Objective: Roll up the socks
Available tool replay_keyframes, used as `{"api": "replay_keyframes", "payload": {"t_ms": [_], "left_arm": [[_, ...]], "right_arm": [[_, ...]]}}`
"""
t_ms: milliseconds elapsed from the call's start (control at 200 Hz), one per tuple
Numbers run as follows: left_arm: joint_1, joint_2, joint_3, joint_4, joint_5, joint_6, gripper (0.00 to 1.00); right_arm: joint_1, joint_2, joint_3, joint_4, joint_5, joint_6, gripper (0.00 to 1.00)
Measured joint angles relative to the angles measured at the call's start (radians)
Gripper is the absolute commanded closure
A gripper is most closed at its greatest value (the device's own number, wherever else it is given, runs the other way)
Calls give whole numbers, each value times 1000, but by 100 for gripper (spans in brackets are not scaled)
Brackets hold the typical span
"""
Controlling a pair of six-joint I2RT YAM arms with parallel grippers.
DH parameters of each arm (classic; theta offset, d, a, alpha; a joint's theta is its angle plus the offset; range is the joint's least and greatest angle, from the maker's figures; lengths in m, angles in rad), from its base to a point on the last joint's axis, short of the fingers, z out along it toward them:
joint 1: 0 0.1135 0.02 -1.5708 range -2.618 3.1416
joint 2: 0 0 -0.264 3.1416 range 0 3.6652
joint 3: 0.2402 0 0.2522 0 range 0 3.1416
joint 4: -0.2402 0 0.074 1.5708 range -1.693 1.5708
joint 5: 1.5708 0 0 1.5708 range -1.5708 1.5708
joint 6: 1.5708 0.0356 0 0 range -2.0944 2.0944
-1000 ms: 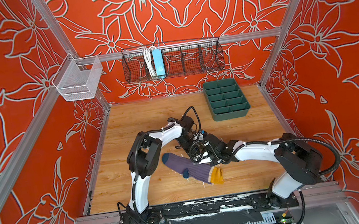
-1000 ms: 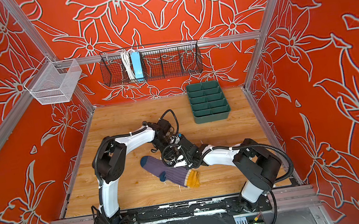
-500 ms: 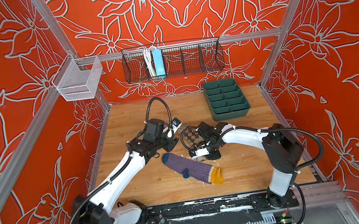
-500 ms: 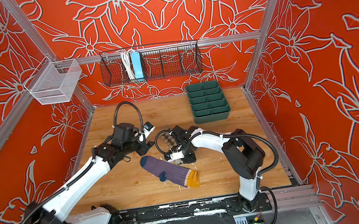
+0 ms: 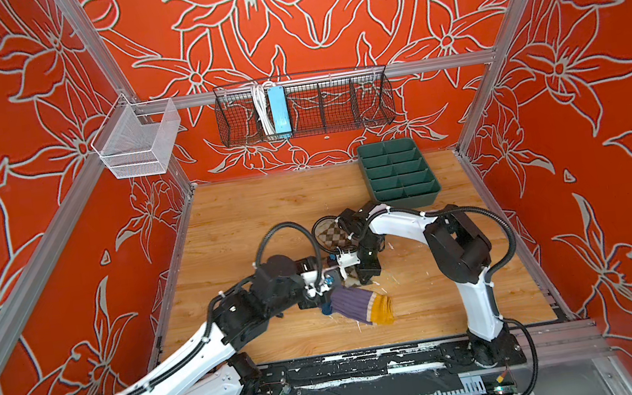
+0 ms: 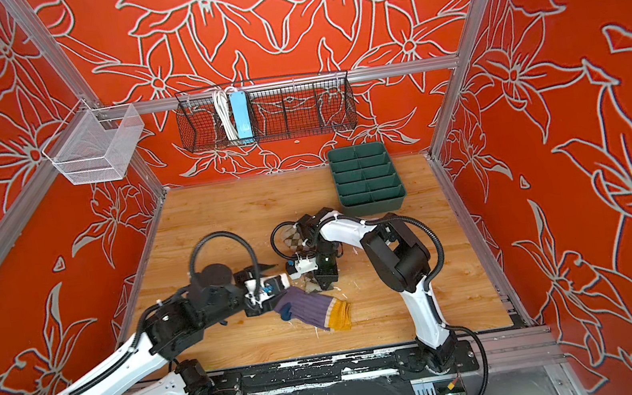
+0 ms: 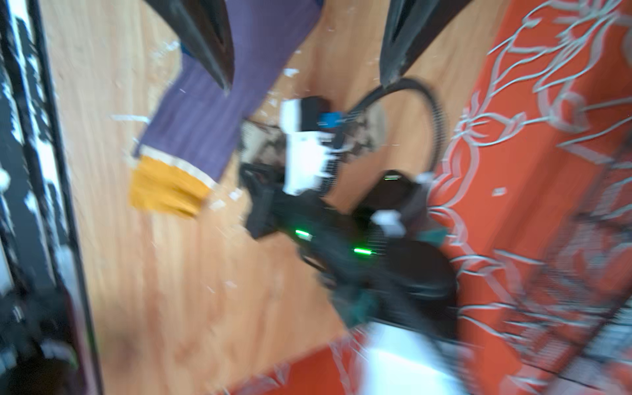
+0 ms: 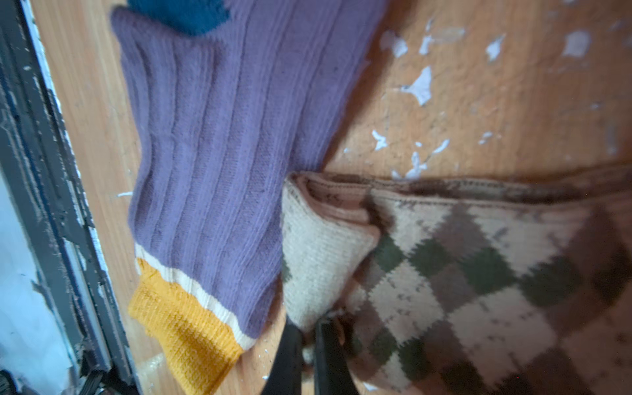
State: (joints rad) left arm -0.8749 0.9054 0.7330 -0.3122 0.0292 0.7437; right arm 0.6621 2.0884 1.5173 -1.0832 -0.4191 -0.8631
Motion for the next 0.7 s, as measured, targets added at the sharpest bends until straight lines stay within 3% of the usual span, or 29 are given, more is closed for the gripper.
{"api": "replay_keyframes", "payload": {"t_ms": [110, 295, 585, 701], "left_arm": [[-63, 171, -48, 56, -47, 11, 35], [-88, 390, -61, 170, -115, -3, 38], [-89, 642, 41, 268, -211, -7, 43], [-87, 723, 90, 285, -253, -5, 49]], "right_arm": [[-9, 19, 20, -23, -24, 1, 100], [-19, 27, 23, -32, -47, 3, 100], [-30, 34, 23, -34, -80, 8, 100], [-32, 35, 23, -34, -87, 9, 100]]}}
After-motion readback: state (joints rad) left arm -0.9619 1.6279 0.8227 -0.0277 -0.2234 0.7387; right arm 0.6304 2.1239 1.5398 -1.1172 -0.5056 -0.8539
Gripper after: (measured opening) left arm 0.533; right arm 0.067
